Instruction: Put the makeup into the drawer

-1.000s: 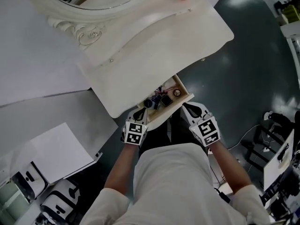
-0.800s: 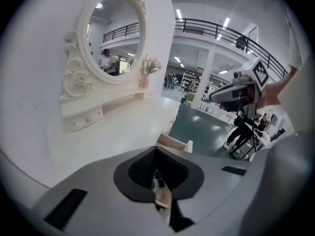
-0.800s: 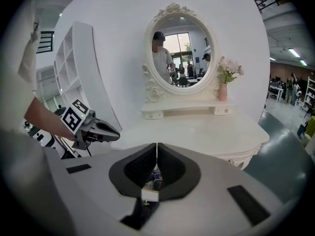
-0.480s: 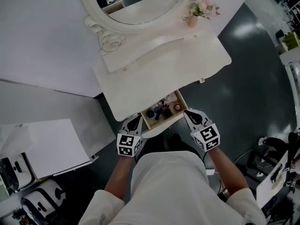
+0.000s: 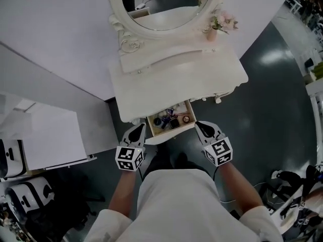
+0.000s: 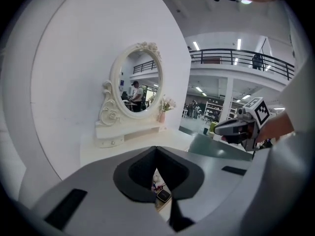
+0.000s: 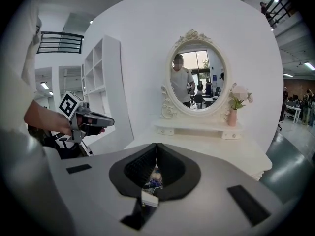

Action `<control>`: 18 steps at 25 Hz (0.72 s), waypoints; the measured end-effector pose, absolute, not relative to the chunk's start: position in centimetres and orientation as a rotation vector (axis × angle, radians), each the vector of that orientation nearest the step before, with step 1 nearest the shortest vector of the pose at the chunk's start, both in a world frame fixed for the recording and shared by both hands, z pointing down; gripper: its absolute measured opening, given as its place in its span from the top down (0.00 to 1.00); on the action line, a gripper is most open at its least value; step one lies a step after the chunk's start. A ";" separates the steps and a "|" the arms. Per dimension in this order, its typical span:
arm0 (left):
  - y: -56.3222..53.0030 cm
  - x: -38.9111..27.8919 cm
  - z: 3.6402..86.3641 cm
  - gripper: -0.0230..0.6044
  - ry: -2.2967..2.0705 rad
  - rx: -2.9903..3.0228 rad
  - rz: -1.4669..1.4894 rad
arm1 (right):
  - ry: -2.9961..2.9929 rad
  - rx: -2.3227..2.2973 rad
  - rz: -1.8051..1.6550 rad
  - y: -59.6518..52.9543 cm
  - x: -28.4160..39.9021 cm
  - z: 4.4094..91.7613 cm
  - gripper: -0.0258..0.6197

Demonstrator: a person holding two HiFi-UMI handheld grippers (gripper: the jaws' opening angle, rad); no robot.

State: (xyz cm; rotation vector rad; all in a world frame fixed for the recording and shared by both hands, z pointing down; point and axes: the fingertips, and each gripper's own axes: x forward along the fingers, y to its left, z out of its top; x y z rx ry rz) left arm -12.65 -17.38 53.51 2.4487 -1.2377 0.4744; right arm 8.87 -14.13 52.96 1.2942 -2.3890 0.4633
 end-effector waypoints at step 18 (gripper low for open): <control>-7.6 -13.6 45.8 0.94 -1.402 2.443 0.274 | -2.552 1.252 0.326 -8.8 10.7 46.3 0.91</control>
